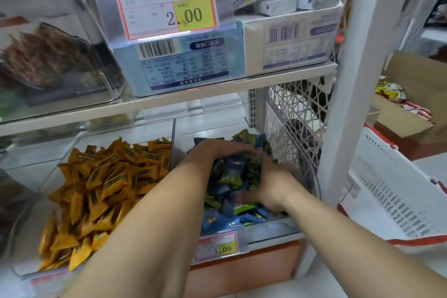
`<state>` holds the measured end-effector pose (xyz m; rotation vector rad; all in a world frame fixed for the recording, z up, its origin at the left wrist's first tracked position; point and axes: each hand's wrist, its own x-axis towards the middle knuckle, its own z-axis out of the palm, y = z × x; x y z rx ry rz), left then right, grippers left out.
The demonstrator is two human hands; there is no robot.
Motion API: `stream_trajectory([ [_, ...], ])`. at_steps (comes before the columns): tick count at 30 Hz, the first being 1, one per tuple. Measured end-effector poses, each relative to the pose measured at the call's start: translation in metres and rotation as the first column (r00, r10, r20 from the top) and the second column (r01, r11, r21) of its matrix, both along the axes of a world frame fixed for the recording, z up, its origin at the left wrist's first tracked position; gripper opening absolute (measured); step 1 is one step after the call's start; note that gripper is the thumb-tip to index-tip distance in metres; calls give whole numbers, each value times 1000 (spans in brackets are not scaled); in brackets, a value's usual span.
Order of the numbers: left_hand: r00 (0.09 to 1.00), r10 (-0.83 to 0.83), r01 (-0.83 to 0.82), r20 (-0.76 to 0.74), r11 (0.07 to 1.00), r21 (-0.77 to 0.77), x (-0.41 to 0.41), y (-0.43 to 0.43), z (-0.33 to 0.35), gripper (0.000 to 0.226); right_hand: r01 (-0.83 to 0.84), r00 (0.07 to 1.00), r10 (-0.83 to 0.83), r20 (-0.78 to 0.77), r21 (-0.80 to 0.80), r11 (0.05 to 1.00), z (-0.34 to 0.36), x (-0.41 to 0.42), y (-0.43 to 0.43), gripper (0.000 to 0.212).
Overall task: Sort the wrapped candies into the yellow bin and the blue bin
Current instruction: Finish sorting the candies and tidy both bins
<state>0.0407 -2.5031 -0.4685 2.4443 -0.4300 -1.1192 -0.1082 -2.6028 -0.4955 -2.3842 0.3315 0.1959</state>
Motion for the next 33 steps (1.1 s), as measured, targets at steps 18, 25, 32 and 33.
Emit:
stream_trajectory([
  [18,766,-118,114,631,992,48,-6,45,40,70,44,983,-13,184,-169,985,16,-7,-4,51],
  [25,748,-429,216,506,879,425,-18,53,48,36,-54,986,119,115,-454,889,43,-28,10,31],
  [32,905,-178,164,387,984,70,-26,27,15,56,24,989,-84,-121,-429,903,41,-35,16,45],
  [33,930,-159,139,330,987,85,-24,25,12,67,1,985,-70,-156,-403,915,38,-32,14,51],
])
